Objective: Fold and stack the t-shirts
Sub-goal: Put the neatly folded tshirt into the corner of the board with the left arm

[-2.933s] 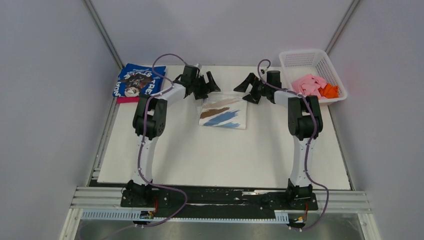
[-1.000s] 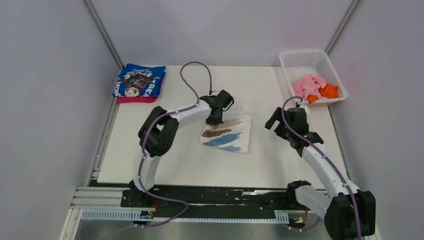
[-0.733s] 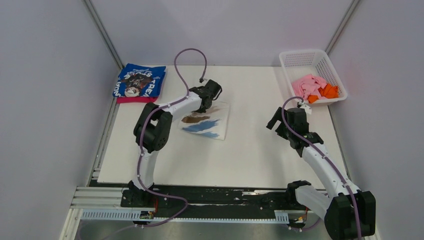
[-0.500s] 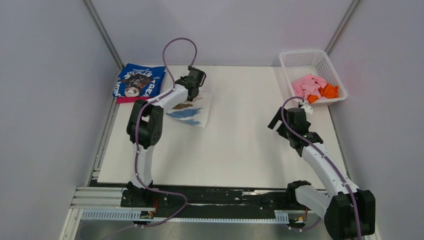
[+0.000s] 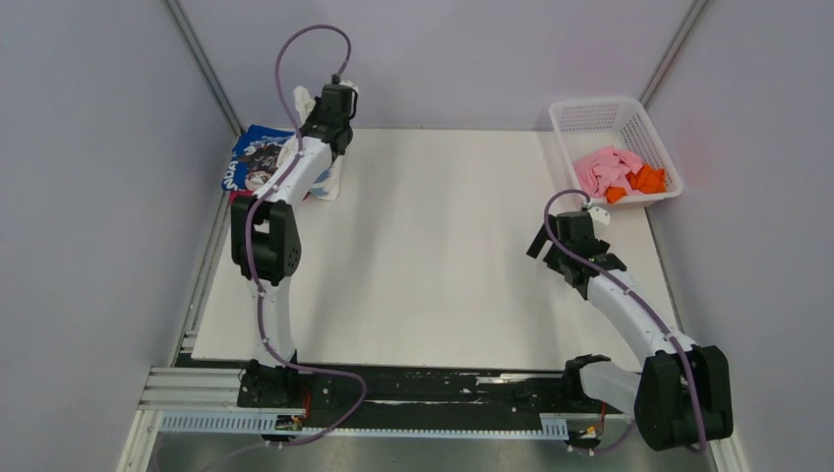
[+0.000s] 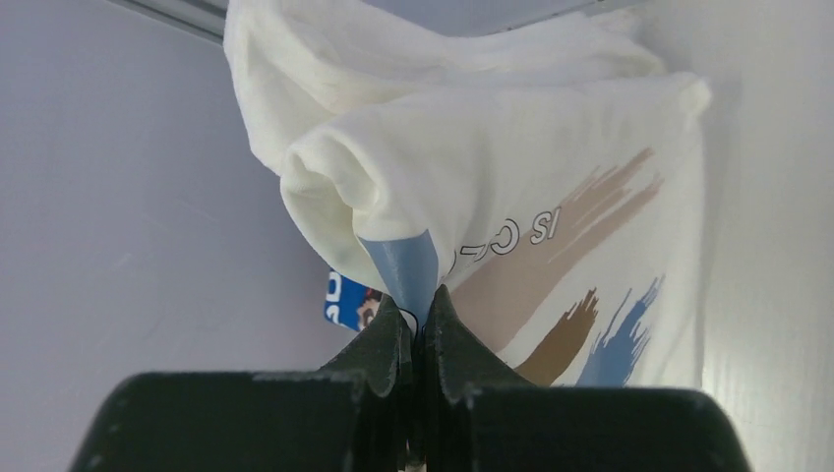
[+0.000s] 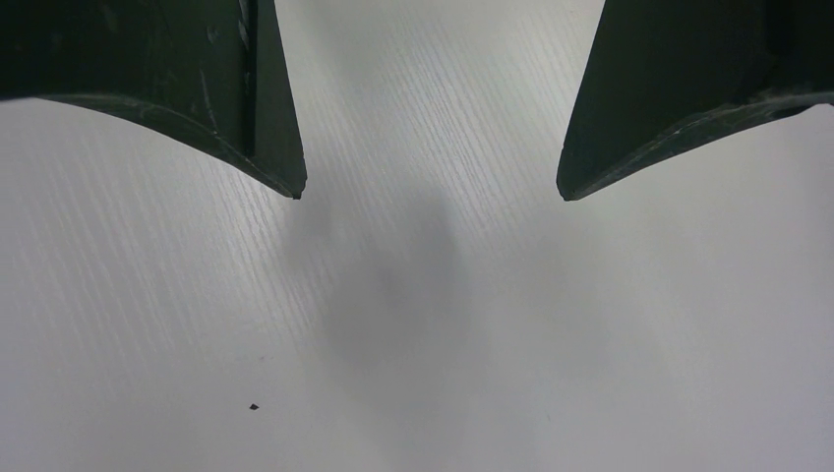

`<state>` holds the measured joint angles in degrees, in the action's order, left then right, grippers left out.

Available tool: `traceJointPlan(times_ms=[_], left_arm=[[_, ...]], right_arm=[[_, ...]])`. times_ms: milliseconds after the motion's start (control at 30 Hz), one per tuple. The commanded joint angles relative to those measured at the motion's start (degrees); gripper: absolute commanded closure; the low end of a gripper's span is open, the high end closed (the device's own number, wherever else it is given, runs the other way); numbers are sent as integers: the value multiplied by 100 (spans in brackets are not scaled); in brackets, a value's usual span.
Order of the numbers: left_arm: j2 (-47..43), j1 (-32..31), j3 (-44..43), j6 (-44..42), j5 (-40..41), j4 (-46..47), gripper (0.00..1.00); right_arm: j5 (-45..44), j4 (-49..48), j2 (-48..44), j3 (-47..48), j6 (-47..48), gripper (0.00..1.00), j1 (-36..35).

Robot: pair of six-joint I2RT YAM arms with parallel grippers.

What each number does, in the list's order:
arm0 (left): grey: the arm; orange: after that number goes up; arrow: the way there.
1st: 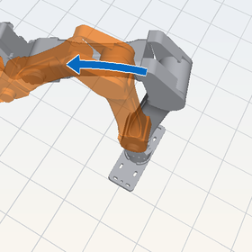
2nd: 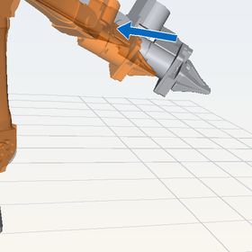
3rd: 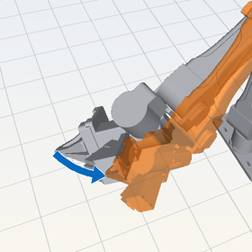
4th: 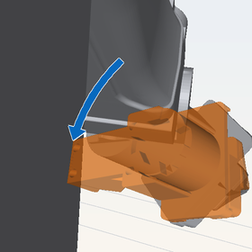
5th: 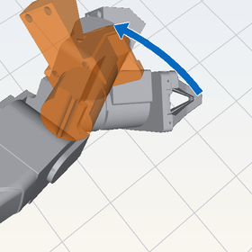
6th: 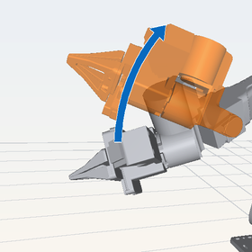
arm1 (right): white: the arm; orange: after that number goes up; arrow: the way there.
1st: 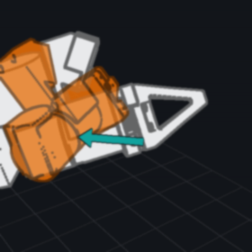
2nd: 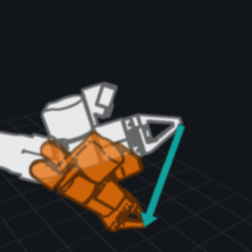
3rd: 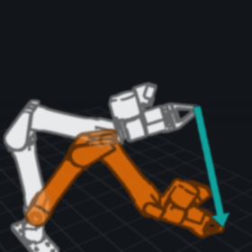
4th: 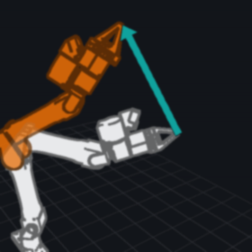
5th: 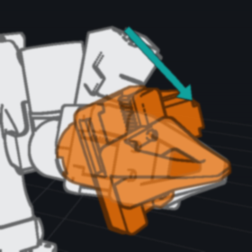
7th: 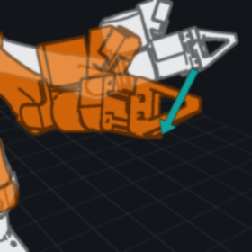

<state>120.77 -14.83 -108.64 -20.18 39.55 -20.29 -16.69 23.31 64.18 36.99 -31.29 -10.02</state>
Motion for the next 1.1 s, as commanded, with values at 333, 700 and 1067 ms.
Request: traceJointPlan(times_ms=[333, 700, 1067], left_arm=[[-723, 191, -926, -673, -191, -235, 100], [-887, 437, -1113, -539, -807, -683, 100], [-7, 1230, -1326, -593, -1583, -657, 100]], right_arm=[[-152, -194, 7, 134, 167, 0, 30], [-191, -190, 150, 190, 171, 0, 35], [-367, -71, 391, 338, 211, 0, 34]])
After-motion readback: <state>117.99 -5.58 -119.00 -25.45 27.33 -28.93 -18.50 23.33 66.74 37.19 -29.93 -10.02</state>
